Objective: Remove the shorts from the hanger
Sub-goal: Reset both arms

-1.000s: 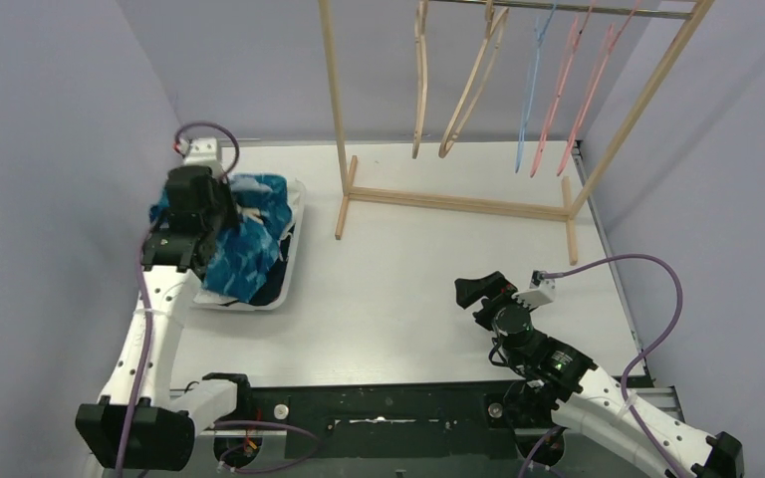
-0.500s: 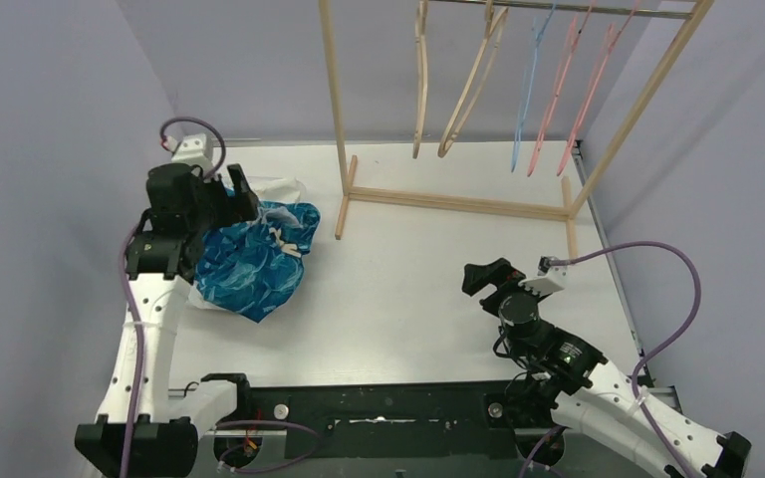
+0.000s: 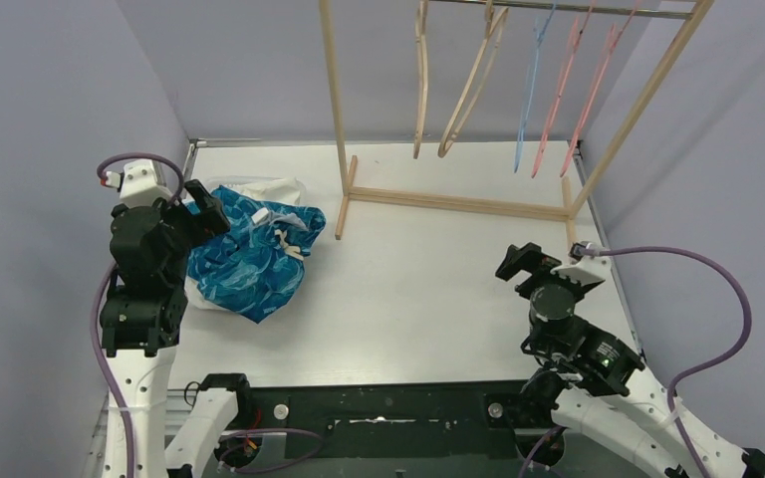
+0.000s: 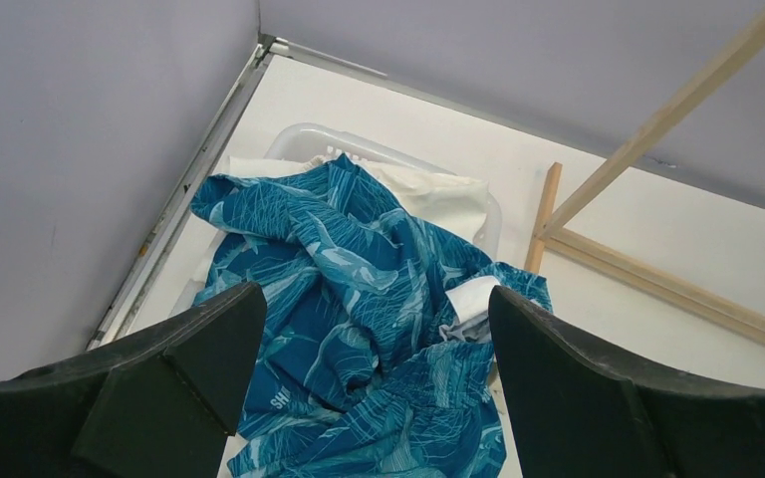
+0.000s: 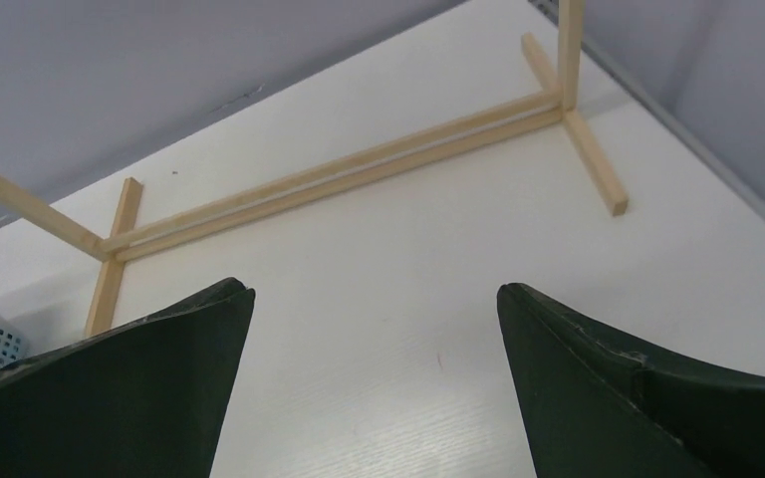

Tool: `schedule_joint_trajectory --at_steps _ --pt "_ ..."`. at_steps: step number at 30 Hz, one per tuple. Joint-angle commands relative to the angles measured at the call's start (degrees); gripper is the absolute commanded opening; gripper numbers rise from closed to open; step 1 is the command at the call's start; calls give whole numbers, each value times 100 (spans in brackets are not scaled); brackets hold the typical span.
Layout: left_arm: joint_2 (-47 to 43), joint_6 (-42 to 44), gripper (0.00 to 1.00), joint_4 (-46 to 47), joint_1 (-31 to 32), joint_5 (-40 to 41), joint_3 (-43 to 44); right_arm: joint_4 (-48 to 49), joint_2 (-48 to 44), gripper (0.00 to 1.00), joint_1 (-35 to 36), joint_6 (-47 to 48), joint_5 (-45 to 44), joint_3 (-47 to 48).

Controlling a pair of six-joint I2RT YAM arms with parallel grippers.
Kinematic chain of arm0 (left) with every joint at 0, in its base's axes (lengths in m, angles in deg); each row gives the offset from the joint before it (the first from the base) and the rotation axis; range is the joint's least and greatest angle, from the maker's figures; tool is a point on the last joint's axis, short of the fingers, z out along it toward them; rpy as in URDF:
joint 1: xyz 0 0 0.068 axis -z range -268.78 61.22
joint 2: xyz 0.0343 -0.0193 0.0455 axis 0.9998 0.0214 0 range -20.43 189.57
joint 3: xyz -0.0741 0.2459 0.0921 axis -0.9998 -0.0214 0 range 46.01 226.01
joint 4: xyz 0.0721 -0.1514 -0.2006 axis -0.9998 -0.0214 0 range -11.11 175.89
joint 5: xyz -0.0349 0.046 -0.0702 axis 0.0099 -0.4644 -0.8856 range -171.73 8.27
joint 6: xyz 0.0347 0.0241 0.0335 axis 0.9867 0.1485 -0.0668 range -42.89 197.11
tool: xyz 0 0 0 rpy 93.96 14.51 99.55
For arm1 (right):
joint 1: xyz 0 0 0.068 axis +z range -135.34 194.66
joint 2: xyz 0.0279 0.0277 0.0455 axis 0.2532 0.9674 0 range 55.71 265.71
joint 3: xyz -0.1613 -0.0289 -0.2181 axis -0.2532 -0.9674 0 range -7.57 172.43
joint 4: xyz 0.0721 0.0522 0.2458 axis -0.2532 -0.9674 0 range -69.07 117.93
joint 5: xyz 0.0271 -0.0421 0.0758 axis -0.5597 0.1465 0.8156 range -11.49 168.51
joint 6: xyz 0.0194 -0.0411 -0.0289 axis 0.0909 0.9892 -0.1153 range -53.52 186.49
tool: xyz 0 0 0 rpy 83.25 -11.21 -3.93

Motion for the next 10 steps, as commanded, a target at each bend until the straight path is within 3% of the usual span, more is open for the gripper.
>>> schedule_joint_trajectory --at_steps 1,6,10 --pt "-233 -51 83 239 -8 211 -134 131 223 100 -25 1948 -38 1131" --pt "-300 117 83 101 -7 374 -400 -422 342 98 -15 2128 169 2118" --pt "-340 128 84 131 -8 178 -436 -539 179 98 -11 2040 411 2132"
